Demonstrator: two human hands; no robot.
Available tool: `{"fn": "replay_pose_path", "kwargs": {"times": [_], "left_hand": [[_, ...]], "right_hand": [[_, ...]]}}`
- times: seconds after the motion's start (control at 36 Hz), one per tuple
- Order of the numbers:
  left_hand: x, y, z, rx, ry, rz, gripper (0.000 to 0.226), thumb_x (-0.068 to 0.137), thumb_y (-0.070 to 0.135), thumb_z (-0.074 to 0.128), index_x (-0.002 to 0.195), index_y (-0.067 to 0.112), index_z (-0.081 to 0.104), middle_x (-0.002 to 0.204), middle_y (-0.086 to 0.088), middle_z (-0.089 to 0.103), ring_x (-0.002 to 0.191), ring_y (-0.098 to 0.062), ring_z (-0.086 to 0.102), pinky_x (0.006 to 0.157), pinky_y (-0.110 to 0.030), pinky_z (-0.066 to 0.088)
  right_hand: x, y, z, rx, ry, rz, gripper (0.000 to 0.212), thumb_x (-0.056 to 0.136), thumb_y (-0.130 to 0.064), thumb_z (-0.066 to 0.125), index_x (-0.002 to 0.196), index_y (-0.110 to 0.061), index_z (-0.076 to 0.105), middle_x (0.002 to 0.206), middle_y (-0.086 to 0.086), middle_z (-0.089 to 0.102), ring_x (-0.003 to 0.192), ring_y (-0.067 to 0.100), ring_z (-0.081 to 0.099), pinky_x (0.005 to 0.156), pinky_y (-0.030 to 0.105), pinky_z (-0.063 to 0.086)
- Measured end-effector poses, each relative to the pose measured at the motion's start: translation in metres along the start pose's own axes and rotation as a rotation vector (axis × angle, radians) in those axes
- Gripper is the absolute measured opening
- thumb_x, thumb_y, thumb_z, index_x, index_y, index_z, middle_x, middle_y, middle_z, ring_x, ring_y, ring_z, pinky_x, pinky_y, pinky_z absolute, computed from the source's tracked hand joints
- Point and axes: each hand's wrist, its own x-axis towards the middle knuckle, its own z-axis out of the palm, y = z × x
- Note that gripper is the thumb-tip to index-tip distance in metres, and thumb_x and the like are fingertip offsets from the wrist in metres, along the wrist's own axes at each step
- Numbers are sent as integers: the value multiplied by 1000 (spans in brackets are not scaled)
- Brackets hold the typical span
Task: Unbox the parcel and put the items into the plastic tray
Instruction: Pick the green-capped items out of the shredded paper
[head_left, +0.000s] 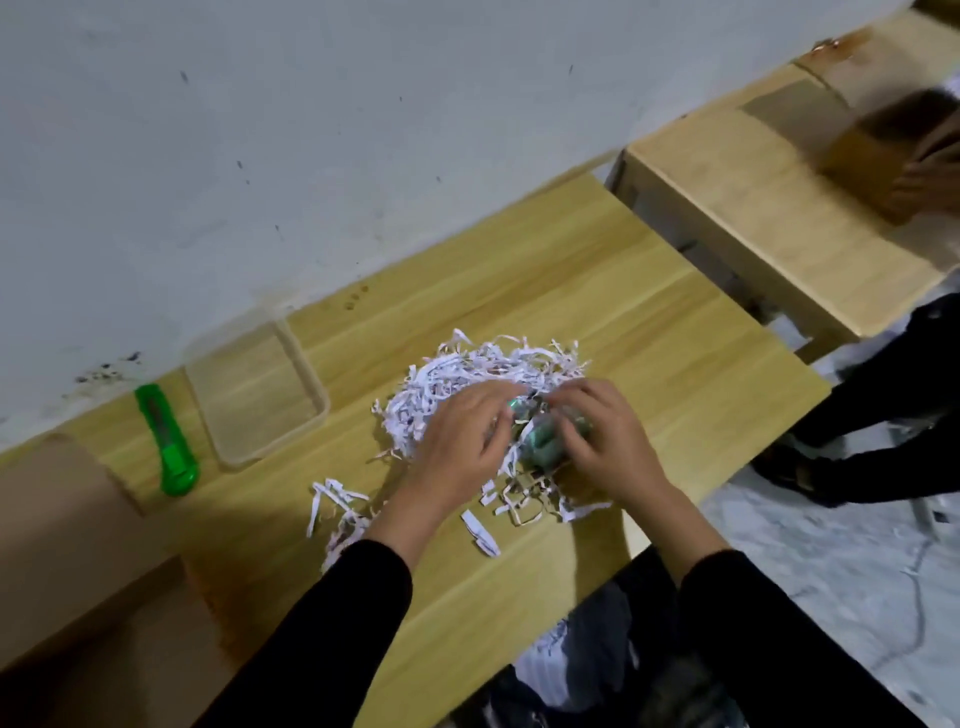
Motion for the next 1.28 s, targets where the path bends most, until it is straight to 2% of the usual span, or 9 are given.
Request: {"fn": "replay_pose_path", "kwargs": {"times": [0.08, 0.22, 0.31, 0.39, 0.5, 0.61, 0.78, 1.11, 1.28], "left_hand": [[0, -22, 11, 71, -128, -33, 41, 99, 33, 31, 138, 31, 42, 146, 7, 42, 139, -10, 29, 113, -45, 27], [-4, -46, -4, -152, -67, -240, 41, 98, 44, 28, 139, 47, 30, 155, 3, 24, 144, -14, 18, 116, -50, 21], [-9, -49, -10, -168, 25, -270, 40, 100, 36, 34, 139, 38, 38, 153, 4, 29, 143, -8, 16, 117, -47, 20], [-14, -51, -9, -13, 78, -245, 40, 100, 33, 36, 139, 27, 43, 151, 5, 34, 144, -11, 17, 116, -49, 21], [-26, -51, -1, 184, 100, -326, 43, 100, 39, 31, 142, 30, 37, 156, 5, 20, 146, -13, 6, 119, -44, 11], [-36, -52, -1, 325, 121, -361, 46, 99, 40, 26, 143, 28, 36, 157, 2, 18, 146, -18, 7, 117, -39, 5], [-37, -59, -5, 317, 34, -328, 44, 101, 35, 29, 144, 28, 32, 158, 3, 15, 146, -18, 8, 117, -38, 7], [-36, -58, -7, 299, -4, -305, 51, 97, 42, 20, 144, 29, 32, 157, 6, 15, 146, -16, 9, 117, -38, 7], [-37, -57, -9, 301, -24, -309, 56, 93, 43, 15, 145, 30, 29, 158, 6, 12, 146, -16, 6, 117, -34, 3]], "right_hand": [[-14, 10, 8, -101, -176, -79, 30, 90, -28, 47, 111, -18, 65, 113, 2, 65, 105, 20, 57, 90, 32, 45], [-32, 26, -4, -69, -43, 165, 35, 92, -31, 44, 117, -14, 62, 119, 4, 63, 112, 19, 51, 98, 17, 31], [-37, 27, -8, -154, 43, 168, 37, 91, -33, 41, 113, -14, 64, 116, 5, 63, 110, 19, 49, 96, 19, 31], [-31, 11, -3, -101, 77, 75, 29, 90, -26, 47, 108, -13, 65, 110, 5, 63, 105, 16, 50, 92, 24, 39], [-5, -19, 16, -39, -159, -162, 34, 85, -13, 57, 118, -14, 60, 120, 6, 61, 111, 18, 52, 93, 29, 44], [23, -34, 29, -128, -422, -235, 53, 78, -8, 59, 129, -17, 51, 135, 3, 53, 126, 24, 44, 103, 43, 41], [39, -36, 24, -245, -476, -277, 57, 67, -6, 65, 122, -13, 57, 120, 8, 58, 112, 30, 52, 91, 42, 46], [27, -29, 23, -212, -326, -313, 42, 58, -15, 80, 96, -10, 62, 90, 6, 68, 81, 27, 62, 72, 37, 49], [28, -36, 13, -6, -61, -168, 39, 68, -22, 78, 102, -7, 63, 100, 7, 67, 91, 15, 59, 85, 23, 43]]}}
